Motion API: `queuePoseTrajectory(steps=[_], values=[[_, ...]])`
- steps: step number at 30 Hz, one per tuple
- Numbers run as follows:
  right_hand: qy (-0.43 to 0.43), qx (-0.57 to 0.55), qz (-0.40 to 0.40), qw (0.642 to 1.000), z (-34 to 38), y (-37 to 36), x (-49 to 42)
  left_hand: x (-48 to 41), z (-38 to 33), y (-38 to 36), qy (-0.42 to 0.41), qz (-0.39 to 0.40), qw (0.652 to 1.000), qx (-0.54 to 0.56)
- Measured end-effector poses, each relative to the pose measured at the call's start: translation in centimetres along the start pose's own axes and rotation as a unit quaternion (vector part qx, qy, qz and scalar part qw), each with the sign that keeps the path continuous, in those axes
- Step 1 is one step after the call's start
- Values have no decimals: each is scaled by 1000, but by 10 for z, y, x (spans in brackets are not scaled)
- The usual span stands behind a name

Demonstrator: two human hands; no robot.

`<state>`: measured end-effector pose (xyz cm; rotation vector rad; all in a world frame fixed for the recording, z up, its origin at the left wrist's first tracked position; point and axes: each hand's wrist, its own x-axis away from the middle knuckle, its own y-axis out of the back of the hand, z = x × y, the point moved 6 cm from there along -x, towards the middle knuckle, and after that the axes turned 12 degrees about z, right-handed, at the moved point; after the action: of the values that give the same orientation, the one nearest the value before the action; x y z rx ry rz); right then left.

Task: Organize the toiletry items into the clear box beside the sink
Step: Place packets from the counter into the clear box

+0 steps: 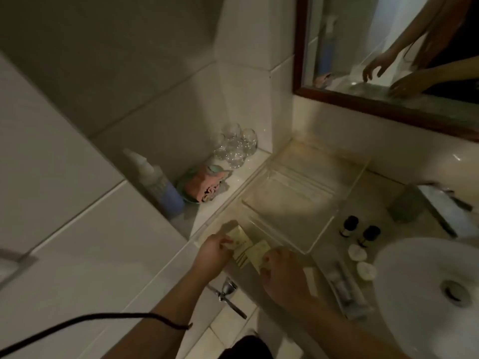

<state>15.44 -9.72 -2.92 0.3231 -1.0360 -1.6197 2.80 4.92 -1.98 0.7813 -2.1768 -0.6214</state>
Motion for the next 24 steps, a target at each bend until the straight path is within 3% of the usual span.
queuePoseTrajectory(steps=[3,9,12,15,18,21,24], values=[[-14,51,-25,998,-2,-3,-11,-19,-8,3,-24,-4,995,-100],[-80,118,-42,989,1,-3,-23,-48,-5,-11,-8,65,965,-254],[-123,116,16,986,-2,-5,-32,-58,5,-12,9,107,976,-192],[-102,67,47,991,3,-1,-38,-59,4,-9,6,160,977,-139],[-82,17,72,994,9,12,-38,-56,-8,7,-11,145,988,-53],[-78,-22,53,995,8,41,-38,-53,-22,30,-34,97,993,53],[-92,-14,-22,995,-2,90,-41,-61,-48,47,-48,75,989,115]])
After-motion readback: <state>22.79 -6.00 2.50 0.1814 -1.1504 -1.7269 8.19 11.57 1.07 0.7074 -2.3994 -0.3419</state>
